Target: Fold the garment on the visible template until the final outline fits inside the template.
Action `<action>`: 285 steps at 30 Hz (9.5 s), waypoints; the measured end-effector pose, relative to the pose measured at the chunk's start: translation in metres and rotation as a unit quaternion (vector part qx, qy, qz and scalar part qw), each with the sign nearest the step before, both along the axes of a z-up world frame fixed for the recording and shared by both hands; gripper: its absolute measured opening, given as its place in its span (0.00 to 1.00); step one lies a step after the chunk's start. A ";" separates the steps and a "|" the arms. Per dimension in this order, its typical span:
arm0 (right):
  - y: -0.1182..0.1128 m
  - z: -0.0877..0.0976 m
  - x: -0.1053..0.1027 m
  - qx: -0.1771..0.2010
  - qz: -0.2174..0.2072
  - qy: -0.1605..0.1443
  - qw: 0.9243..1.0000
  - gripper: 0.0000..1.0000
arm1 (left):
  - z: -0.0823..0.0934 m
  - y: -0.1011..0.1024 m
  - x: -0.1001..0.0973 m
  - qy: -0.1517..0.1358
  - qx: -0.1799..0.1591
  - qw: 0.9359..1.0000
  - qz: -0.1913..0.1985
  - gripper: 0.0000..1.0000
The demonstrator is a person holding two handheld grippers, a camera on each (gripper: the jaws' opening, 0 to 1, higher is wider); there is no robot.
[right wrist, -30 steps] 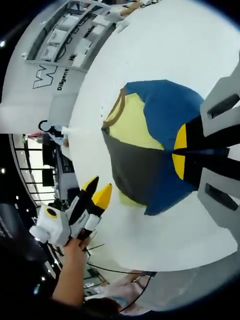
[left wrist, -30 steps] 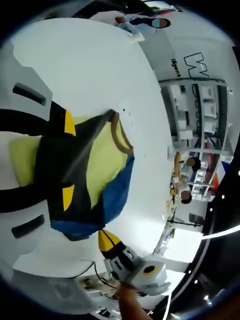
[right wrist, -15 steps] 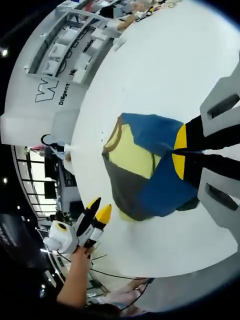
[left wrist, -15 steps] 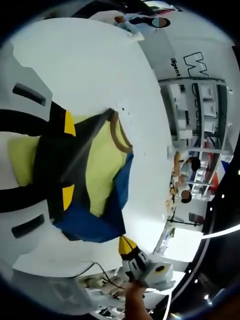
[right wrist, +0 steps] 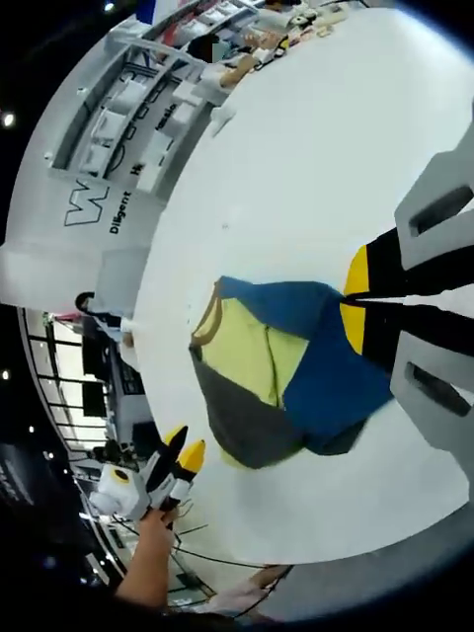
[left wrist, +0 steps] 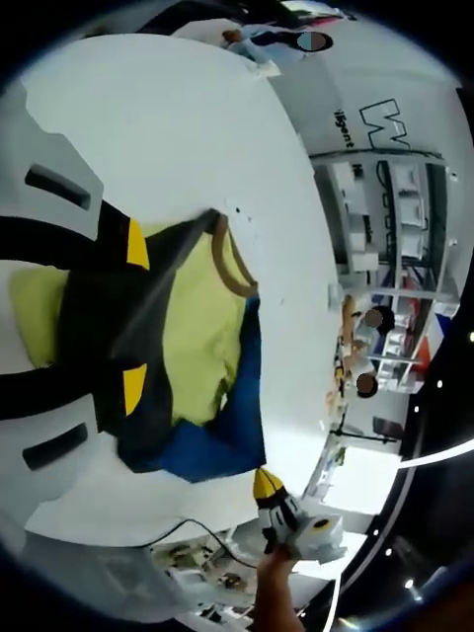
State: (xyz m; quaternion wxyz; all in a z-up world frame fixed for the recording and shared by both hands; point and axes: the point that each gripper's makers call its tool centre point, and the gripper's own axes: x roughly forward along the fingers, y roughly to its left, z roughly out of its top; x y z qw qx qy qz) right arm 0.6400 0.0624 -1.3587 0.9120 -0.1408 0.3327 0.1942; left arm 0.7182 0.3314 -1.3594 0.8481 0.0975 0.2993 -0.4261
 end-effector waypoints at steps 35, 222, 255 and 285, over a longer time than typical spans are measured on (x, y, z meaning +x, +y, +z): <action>-0.044 -0.038 0.002 0.000 -0.050 0.014 0.999 0.07 | -0.017 -0.056 -0.036 0.020 -0.003 0.998 -0.065 0.36; -0.207 -0.029 0.013 -0.131 -0.118 0.051 0.983 0.00 | -0.019 0.253 0.018 -0.031 0.171 0.970 0.168 0.08; -0.172 -0.033 0.009 -0.043 -0.146 0.025 0.988 0.20 | -0.025 0.186 0.002 -0.017 0.129 0.981 0.145 0.34; -0.158 -0.063 0.015 -0.082 -0.115 0.059 0.988 0.16 | -0.065 0.159 -0.012 -0.012 0.198 0.976 0.094 0.25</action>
